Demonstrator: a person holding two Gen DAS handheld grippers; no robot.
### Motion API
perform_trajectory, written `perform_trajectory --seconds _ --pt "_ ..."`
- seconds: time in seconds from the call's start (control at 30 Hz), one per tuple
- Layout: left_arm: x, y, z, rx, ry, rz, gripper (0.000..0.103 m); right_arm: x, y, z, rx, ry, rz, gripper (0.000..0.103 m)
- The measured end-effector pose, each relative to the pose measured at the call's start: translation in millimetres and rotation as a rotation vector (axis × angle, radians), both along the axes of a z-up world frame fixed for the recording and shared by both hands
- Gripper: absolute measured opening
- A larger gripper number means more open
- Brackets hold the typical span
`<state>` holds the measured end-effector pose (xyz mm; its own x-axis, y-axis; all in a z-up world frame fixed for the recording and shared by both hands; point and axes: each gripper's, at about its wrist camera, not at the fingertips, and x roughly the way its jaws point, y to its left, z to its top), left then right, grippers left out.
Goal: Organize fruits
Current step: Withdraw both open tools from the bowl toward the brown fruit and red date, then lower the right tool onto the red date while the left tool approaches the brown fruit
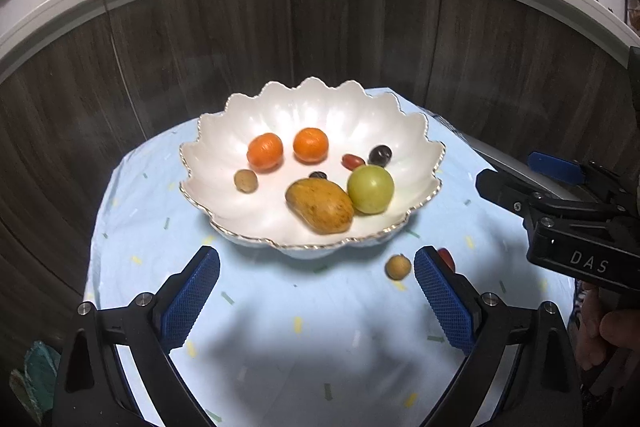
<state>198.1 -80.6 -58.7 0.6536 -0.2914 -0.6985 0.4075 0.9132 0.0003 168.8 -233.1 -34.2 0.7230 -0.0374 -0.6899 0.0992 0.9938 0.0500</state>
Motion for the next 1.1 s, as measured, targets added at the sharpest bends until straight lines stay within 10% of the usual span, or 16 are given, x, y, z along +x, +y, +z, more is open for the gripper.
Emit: perform_trajectory --seconds 0.5,1.1 --pt "-8.1 -19.5 -32.4 0.016 -0.001 -0.119 0.085 -9.8 0.5 -35.0 -0.008 0.056 0.036 0.082" --pt "8.1 -34.9 -60.7 0.008 0.076 -0.245 0.059 0.8 8.1 -67.1 0.035 0.165 0.106 0.051"
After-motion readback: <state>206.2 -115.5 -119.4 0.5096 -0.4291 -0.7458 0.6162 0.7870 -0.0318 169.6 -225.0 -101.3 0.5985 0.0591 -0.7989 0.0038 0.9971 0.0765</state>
